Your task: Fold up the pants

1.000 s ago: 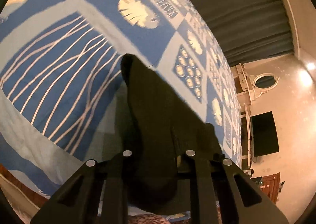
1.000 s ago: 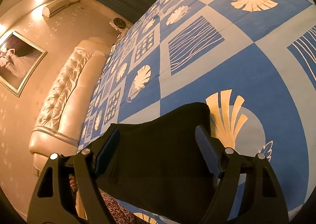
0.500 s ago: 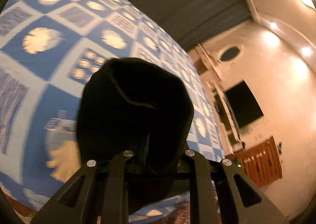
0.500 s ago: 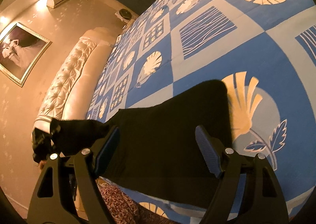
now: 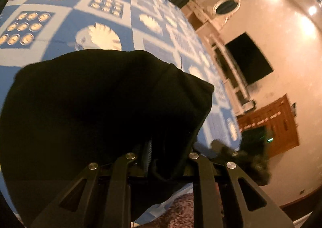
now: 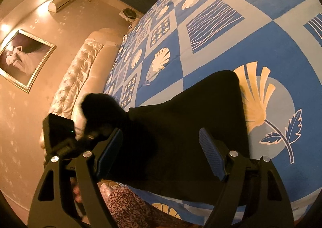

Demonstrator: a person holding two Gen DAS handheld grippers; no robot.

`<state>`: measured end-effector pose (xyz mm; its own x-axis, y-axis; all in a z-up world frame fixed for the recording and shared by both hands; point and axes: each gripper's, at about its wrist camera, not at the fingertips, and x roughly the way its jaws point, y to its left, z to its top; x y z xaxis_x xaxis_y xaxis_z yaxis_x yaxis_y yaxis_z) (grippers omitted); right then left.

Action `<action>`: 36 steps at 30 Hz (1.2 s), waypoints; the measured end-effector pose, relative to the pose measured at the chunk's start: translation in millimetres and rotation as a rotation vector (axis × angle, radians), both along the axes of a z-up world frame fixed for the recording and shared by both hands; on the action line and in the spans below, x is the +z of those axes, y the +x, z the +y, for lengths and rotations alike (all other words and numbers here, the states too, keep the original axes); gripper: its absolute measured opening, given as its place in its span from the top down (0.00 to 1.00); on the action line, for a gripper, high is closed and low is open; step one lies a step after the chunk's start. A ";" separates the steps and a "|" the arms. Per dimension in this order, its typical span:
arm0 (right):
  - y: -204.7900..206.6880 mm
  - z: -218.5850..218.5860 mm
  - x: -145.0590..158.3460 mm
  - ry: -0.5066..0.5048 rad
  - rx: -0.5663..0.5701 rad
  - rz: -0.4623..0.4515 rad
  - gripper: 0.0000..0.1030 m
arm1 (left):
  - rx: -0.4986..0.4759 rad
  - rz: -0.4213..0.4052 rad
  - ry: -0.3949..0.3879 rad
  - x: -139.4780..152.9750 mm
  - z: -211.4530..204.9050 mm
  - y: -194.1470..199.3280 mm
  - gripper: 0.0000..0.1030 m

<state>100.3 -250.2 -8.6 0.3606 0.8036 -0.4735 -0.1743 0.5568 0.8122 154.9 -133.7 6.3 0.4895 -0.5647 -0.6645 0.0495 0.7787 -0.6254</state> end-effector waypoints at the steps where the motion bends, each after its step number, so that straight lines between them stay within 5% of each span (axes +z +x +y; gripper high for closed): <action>1: 0.2 -0.9 -0.2 0.001 -0.004 0.001 0.24 | -0.005 0.013 0.040 -8.1 -10.1 2.4 0.83; 5: 2.2 -5.5 -2.1 0.000 -0.018 0.004 0.24 | -0.014 0.020 0.118 -23.9 -30.3 7.3 0.74; 11: 2.3 -10.7 -5.6 0.022 -0.033 0.018 0.24 | -0.051 -0.003 0.011 -12.1 -45.7 -1.1 0.45; 15: 0.8 -9.0 -2.8 0.016 -0.030 0.011 0.24 | -0.034 -0.060 0.053 9.6 -38.1 -15.5 0.25; 19: -0.2 -4.4 -1.6 0.012 -0.015 0.007 0.24 | 0.048 -0.152 0.237 27.1 -6.1 -42.0 0.18; 23: 0.1 6.2 -4.0 -0.003 0.019 0.013 0.24 | 0.178 -0.155 0.379 24.9 40.8 -65.5 0.17; 26: 1.9 14.9 -7.2 -0.035 0.043 0.020 0.24 | 0.278 -0.116 0.394 11.9 79.0 -77.1 0.17; 30: 4.1 30.1 -11.0 -0.081 0.083 0.034 0.20 | 0.420 -0.054 0.324 -11.5 125.1 -96.8 0.17; 36: -2.1 68.7 -8.0 -0.185 0.200 0.007 0.18 | 0.457 0.000 0.310 -30.1 143.9 -95.2 0.17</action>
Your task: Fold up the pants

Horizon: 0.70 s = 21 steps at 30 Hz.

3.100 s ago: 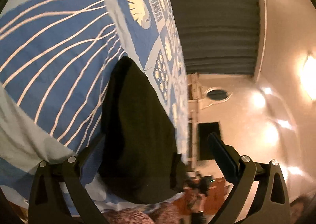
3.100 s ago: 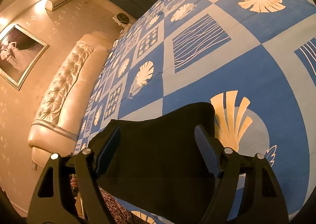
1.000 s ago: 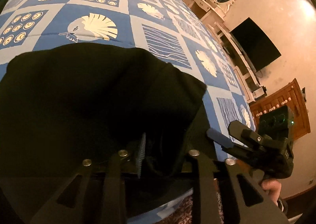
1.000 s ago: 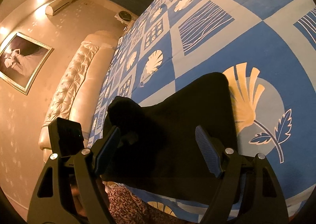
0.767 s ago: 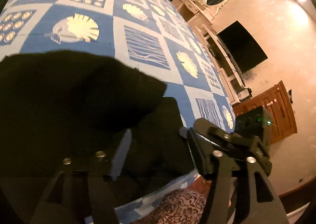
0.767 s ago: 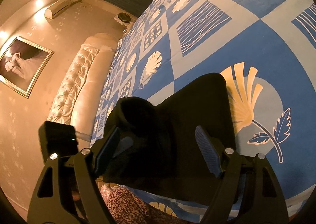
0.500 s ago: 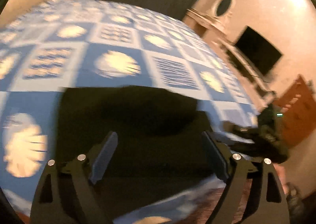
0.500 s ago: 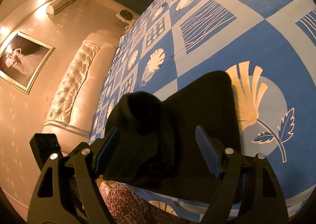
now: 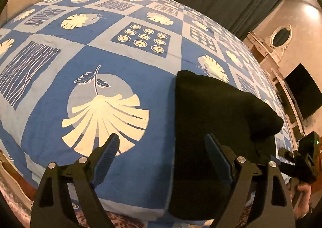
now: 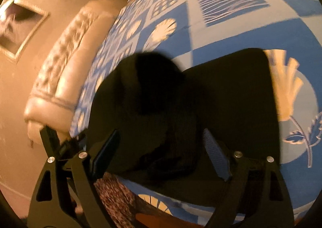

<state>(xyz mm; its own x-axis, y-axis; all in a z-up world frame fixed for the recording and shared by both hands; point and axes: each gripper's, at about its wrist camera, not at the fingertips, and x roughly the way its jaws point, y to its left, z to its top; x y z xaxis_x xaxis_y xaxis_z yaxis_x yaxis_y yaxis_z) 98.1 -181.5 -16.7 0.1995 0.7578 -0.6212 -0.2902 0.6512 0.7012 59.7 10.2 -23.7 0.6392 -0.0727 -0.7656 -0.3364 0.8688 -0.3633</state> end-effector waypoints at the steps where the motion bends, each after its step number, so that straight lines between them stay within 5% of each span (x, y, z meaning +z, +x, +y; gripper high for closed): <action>1: -1.6 6.5 0.9 -0.007 0.021 -0.001 0.18 | 0.004 0.002 0.000 -1.5 1.0 0.5 0.17; 3: -3.5 19.5 0.1 -0.030 0.052 0.007 0.23 | 0.003 0.009 -0.016 -4.9 2.4 0.2 0.17; 7: -0.6 34.5 -10.2 -0.094 0.048 0.046 0.67 | 0.018 0.027 -0.068 -12.0 4.8 -1.8 0.17; 9: 0.6 33.9 -10.8 -0.089 0.042 0.049 0.76 | 0.021 0.029 -0.081 -12.8 5.4 -1.9 0.17; 21: -11.6 -2.1 22.5 -0.051 -0.018 -0.049 0.87 | -0.005 0.030 -0.079 -12.0 -1.2 -2.9 0.17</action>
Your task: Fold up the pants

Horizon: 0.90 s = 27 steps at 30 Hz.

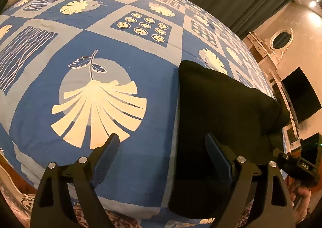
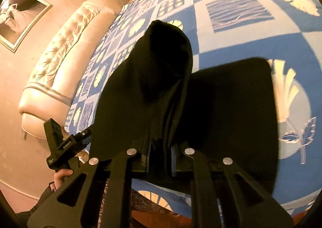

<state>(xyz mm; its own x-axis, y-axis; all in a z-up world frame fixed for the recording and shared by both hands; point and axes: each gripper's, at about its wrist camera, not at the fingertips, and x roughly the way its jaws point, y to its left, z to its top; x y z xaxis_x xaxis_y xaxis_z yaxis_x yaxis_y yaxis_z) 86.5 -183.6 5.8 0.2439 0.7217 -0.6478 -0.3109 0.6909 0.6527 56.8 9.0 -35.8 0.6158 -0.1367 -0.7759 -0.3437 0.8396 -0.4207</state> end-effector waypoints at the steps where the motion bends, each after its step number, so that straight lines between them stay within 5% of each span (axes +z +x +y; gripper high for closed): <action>1: 0.6 -5.3 1.3 0.002 -0.008 -0.003 0.87 | -0.004 0.000 -0.001 -0.1 -1.2 0.0 0.17; 11: -0.4 -57.2 -4.3 -0.011 -0.096 0.006 0.88 | -0.058 -0.027 -0.014 3.5 -17.3 1.4 0.17; 27: 8.4 -78.8 -35.9 0.031 -0.130 0.092 0.88 | -0.092 -0.013 -0.010 -0.7 -31.6 1.9 0.17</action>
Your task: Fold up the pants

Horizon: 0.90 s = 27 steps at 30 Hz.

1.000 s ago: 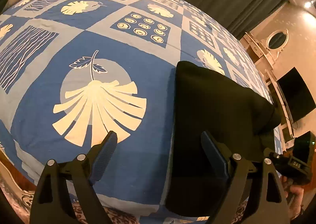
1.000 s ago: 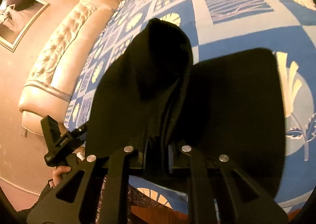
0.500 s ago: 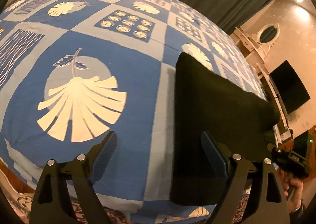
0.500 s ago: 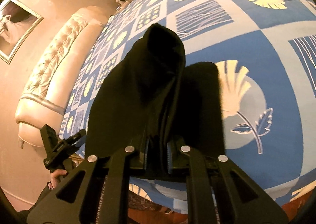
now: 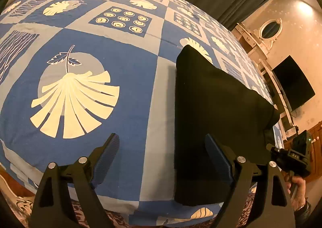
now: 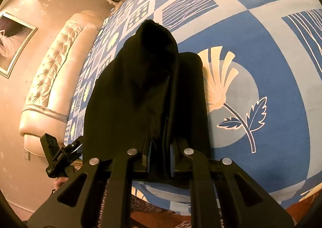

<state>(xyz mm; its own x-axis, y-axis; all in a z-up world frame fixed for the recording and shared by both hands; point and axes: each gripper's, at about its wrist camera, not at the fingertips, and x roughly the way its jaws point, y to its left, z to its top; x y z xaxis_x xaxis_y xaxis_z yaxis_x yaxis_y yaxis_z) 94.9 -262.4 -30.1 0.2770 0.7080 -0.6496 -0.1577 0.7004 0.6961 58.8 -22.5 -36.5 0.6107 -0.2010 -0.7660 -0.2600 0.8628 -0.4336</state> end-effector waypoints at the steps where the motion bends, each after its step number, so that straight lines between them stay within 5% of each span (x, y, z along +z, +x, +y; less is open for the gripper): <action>1: 0.2 -0.9 -0.5 0.002 0.001 0.002 0.88 | 0.000 0.003 0.000 -0.8 -0.1 0.0 0.17; 22: 0.6 -10.7 -12.4 0.090 -0.012 0.062 0.88 | -0.007 0.014 0.000 -2.3 -4.1 -0.5 0.17; 27: -0.1 -16.6 -12.5 0.110 -0.018 0.071 0.88 | -0.016 0.014 -0.050 -3.8 -1.4 -1.8 0.17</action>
